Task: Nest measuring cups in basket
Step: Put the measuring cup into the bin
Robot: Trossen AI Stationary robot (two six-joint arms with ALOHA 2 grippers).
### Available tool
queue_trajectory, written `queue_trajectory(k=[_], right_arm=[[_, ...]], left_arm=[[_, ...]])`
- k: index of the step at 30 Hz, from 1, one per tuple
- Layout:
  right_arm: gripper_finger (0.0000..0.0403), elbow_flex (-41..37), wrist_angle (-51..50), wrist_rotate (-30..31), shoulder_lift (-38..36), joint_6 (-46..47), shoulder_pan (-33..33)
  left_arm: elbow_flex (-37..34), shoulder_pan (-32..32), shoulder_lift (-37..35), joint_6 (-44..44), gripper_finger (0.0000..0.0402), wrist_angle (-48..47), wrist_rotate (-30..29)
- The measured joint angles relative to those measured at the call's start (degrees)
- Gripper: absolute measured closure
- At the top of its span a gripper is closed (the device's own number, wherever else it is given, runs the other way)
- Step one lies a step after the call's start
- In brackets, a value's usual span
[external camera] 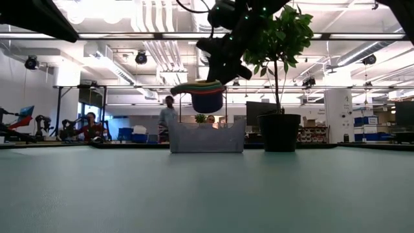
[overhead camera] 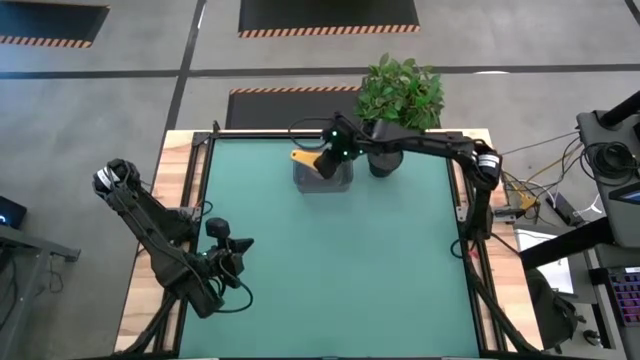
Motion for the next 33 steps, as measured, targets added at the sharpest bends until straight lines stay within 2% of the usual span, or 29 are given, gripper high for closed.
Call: queue_trajectory(k=[8,33], right_arm=[[0.0291,-2.39,0.56,-0.03,0.07,-1.84,-1.58],[0.0292,-16.30,16.82,1.98,0.07,-2.41,-1.57]], left_arm=[[0.01,0.00,-0.01,0.01,0.0402,0.10,-1.53],[0.00,0.07,-0.02,0.24,0.0402,0.09,-2.96]])
